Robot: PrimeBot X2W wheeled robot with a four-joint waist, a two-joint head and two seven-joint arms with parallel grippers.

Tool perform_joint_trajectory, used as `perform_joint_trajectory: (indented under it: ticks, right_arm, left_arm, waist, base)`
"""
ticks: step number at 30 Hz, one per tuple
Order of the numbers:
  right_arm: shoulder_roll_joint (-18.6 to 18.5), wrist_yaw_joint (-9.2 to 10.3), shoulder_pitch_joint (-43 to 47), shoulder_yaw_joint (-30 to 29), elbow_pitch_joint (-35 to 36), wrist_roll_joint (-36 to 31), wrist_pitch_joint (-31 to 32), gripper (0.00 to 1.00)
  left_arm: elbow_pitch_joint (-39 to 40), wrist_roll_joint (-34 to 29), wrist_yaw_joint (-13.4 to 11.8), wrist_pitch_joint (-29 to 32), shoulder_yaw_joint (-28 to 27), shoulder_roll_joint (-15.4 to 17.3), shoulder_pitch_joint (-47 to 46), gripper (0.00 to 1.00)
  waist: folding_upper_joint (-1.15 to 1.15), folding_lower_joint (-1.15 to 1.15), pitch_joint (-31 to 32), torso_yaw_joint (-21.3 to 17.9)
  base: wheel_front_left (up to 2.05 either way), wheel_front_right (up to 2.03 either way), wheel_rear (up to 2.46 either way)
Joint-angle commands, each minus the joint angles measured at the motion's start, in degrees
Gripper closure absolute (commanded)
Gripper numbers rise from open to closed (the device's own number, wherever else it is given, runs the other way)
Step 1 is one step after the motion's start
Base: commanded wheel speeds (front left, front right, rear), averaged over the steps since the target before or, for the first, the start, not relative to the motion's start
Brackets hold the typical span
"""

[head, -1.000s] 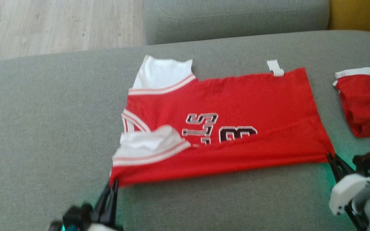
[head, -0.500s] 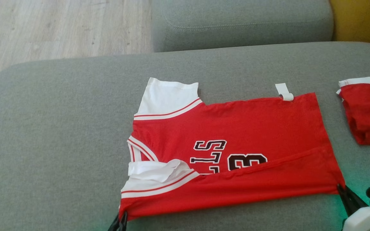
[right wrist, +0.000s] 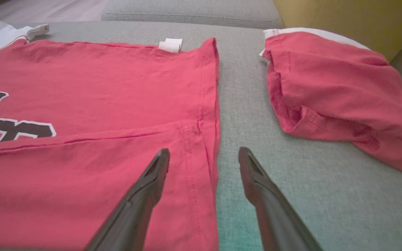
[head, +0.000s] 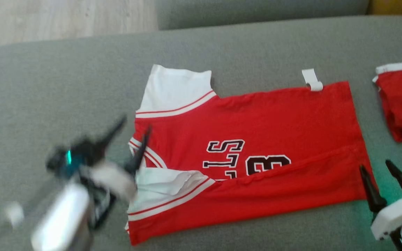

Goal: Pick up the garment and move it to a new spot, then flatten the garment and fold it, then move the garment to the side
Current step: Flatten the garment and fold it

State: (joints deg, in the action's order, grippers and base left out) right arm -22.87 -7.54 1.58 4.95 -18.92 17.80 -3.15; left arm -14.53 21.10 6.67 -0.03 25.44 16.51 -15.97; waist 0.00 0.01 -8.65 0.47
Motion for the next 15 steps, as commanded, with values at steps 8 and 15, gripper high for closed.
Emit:
perform_joint_trajectory:
  ticks: [8,15]
  right_arm:
    - [0.07,0.05,-4.97,1.72,7.52,-2.50,2.48,0.00]
    - [0.83,0.05,-8.03,2.59,7.64,-3.42,2.25,0.00]
  left_arm:
    - [-7.47,14.04,0.79,18.42,6.58,8.10,-26.62,0.00]
    - [-17.98,22.68,0.80,27.64,13.45,12.08,-40.02,0.00]
  waist:
    - [0.00,-0.01,-8.41,-5.66]
    - [0.00,-0.01,-13.83,-9.72]
  base:
    - [0.00,0.00,0.00]
    - [0.00,0.00,0.00]
